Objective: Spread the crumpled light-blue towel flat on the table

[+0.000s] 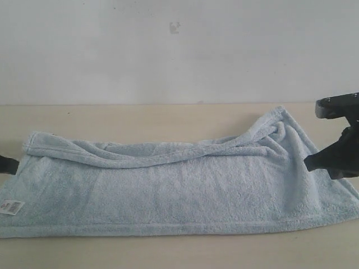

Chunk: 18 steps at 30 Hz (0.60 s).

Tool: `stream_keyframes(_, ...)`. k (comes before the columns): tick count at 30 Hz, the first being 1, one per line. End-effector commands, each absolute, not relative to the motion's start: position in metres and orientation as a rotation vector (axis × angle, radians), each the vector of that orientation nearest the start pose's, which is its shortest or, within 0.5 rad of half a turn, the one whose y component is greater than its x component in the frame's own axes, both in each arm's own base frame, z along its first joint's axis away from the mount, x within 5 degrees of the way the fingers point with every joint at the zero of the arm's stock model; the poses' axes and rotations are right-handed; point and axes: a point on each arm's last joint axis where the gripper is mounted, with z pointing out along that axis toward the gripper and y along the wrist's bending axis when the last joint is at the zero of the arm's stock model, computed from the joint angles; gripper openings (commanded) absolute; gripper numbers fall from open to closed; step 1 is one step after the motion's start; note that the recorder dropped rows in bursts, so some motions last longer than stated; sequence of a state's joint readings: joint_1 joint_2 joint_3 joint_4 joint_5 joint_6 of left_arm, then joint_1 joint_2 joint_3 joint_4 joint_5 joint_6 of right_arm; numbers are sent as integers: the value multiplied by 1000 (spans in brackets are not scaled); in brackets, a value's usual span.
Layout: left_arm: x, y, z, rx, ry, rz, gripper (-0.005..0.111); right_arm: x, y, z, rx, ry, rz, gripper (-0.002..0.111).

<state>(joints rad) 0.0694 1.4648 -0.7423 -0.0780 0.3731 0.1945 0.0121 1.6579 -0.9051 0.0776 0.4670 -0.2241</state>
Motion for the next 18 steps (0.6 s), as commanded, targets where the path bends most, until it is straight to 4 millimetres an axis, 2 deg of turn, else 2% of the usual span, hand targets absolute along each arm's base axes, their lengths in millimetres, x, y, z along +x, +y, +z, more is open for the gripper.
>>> stream_keyframes(1,276,17,185,51,2584,26,4,312,5,182,-227,2672,-5,0)
stream_keyframes(5,282,17,171,30,2613,13,4,313,5,183,-224,2650,-9,0)
stream_keyframes(9,284,17,162,4,2632,-2,4,316,5,172,-228,2676,-9,0)
stream_keyframes(18,286,17,162,3,2627,0,4,325,4,141,-226,2711,-11,0)
